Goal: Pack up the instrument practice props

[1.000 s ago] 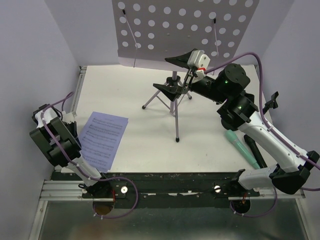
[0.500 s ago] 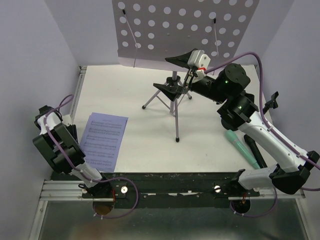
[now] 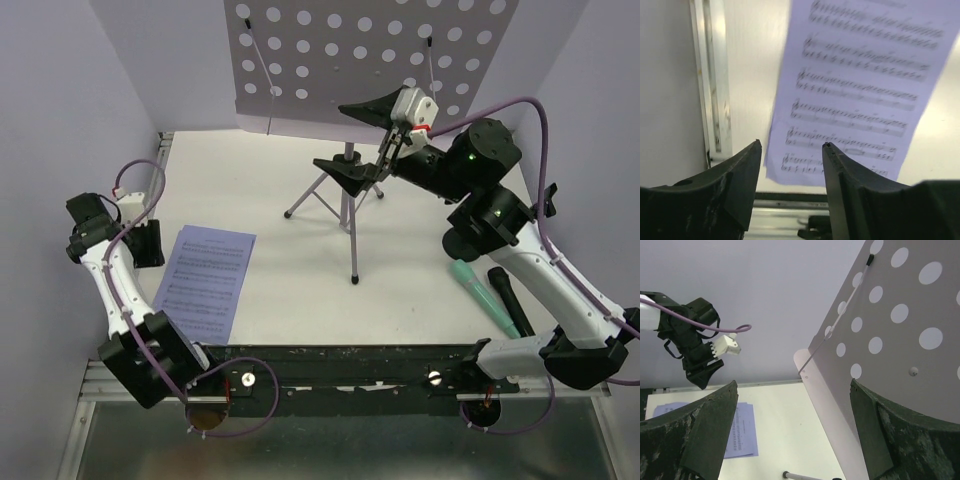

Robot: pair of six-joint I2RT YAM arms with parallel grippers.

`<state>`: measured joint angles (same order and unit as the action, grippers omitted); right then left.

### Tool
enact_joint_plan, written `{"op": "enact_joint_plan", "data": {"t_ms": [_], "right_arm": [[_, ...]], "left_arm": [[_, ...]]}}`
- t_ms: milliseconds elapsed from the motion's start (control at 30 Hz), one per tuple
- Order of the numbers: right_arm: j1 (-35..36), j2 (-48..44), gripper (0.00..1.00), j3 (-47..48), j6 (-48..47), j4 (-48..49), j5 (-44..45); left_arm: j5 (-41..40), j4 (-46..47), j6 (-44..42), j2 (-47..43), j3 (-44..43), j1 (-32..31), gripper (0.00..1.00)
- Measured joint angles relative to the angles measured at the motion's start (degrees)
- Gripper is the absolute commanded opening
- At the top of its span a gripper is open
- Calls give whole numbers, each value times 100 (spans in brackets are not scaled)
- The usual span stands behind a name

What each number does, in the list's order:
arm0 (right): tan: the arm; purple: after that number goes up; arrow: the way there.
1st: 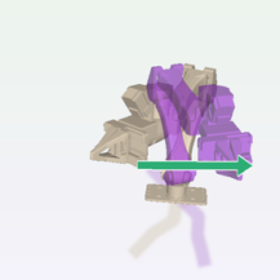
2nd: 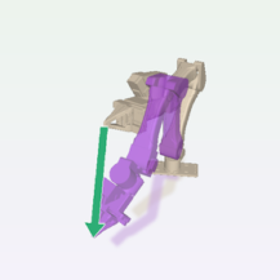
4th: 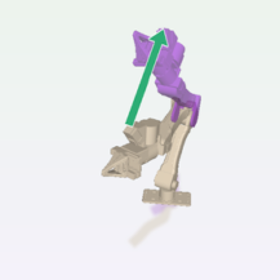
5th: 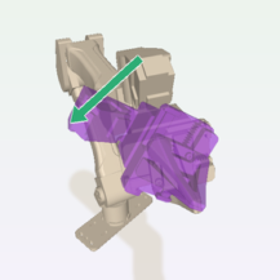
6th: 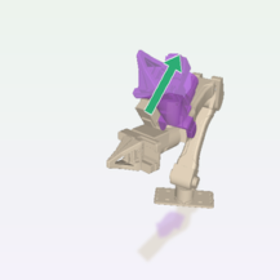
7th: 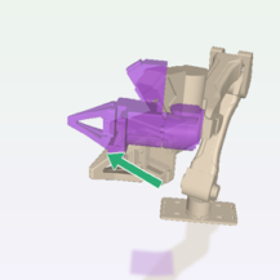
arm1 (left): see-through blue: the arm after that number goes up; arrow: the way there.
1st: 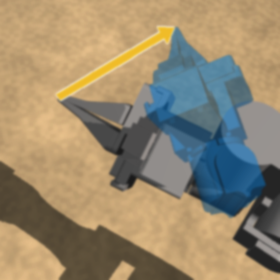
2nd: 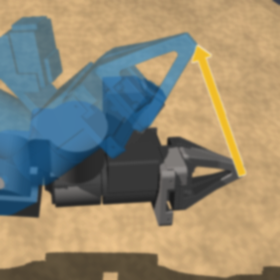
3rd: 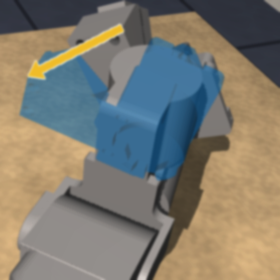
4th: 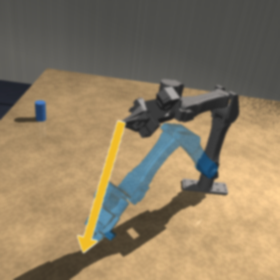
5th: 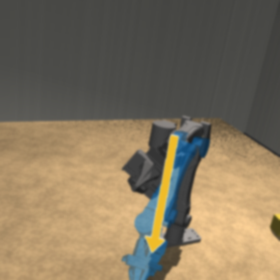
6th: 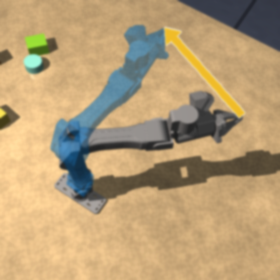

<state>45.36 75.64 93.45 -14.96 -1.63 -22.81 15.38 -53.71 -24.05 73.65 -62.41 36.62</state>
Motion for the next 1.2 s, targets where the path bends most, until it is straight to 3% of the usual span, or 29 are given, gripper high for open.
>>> {"op": "enact_joint_plan", "data": {"t_ms": [333,500,700,967,1100,1200], "right_arm": [[-13,-210,100,254,-125,-662,2],[-48,-822,98,251,-372,-1290,4],[-59,-1958,96,-52,-614,-2391,92],[-70,-3681,90,-2221,-1626,-3250,260],[-109,-3587,92,-3185,-1969,-3362,411],[-573,-3016,84,-3654,-2037,-3235,214]], "left_arm": [[2645,839,-214,-1003,-17,-859,73],[3259,1473,-227,-1572,382,-1646,73],[3397,1932,-498,-1635,754,-2614,70],[2736,2953,-658,-1499,1373,-3995,70],[2184,3593,-516,-988,1408,-4767,70],[1836,4100,-205,-546,1386,-5099,70]]}}
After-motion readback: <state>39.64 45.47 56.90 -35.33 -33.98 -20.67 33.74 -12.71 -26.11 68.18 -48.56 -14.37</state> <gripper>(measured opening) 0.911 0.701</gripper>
